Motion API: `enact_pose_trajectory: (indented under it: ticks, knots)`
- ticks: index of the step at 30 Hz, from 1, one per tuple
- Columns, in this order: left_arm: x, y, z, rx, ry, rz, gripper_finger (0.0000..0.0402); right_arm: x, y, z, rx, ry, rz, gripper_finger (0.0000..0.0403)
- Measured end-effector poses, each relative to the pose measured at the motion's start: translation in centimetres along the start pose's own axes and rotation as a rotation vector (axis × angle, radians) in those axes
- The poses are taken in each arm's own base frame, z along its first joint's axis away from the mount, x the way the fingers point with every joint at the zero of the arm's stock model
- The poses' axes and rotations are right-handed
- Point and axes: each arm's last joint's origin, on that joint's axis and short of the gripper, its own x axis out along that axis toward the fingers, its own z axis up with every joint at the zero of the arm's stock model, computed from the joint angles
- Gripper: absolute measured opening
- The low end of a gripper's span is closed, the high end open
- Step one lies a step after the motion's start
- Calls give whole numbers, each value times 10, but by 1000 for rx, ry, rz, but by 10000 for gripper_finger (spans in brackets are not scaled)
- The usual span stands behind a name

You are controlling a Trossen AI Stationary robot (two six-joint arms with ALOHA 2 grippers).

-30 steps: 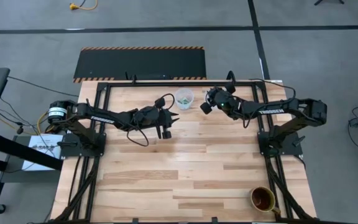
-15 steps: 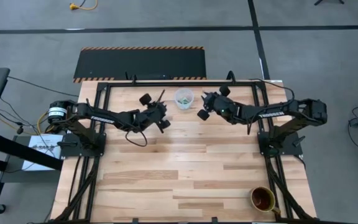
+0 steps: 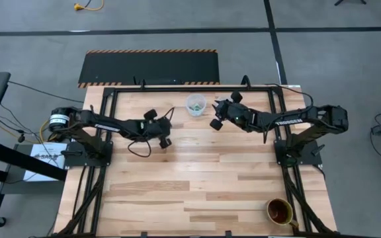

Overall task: Pick and place Stevia / Truvia into bins
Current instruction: Put the stevia packet into the right transparent container

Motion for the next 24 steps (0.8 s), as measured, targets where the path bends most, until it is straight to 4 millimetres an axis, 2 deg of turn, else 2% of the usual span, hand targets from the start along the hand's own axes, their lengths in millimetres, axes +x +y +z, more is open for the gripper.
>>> enact_pose_trajectory:
  ticks: [5,9,11,14,18,24]
  knots:
    - [-27,18,9,-1,-74,-6,73,0,0,0,0,1,0,87]
    - [-55,42,15,-83,-181,13,73,0,0,0,-2,1,5,87]
    - [-62,48,14,-133,-270,-13,73,0,0,0,-3,0,10,87]
    - [-58,51,-1,-152,-287,-69,73,0,1,0,-3,-3,31,87]
    - [-41,50,-28,-211,-201,-120,73,0,1,-1,-12,-1,41,87]
    - [-35,49,-42,-280,-158,-129,73,0,2,0,-12,-4,54,87]
